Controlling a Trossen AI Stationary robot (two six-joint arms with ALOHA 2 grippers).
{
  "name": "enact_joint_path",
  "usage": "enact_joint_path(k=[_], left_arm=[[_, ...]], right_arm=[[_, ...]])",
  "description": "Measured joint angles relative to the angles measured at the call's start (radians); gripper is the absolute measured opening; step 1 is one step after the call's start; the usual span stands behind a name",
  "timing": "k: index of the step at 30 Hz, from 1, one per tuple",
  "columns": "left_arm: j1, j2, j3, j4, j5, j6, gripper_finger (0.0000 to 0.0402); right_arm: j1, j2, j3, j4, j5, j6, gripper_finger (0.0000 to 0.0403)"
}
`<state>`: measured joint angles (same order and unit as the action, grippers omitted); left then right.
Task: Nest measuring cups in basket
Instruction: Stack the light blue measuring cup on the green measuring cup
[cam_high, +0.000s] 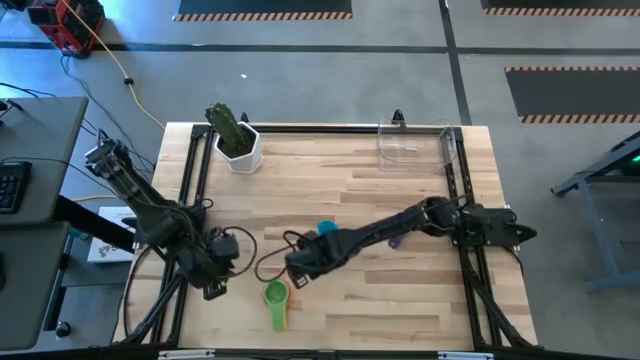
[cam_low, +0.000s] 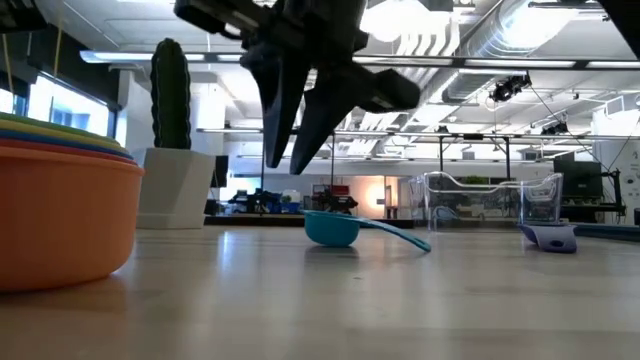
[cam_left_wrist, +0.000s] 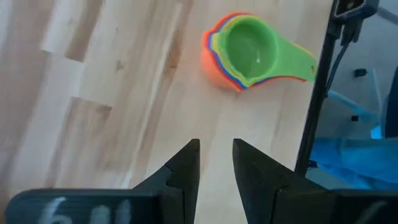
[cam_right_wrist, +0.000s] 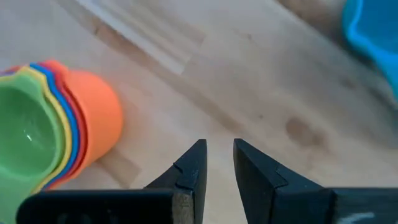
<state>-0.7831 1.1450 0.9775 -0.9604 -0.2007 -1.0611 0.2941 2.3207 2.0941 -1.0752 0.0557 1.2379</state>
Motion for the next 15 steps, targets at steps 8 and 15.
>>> enact_joint_path(k=[8,15], left_arm=[[0.029,-0.084,0.0,-0.052,-0.032,0.0,0.0087],[0.058,-0.135,0.0,-0.103,-0.051,0.0,0.0087]], right_arm=[[-0.074,0.0,0.0,-0.033,-0.028,-0.135,0.0071],[-0.122,0.0,0.0,-0.118,-0.065,-0.228,0.0071]])
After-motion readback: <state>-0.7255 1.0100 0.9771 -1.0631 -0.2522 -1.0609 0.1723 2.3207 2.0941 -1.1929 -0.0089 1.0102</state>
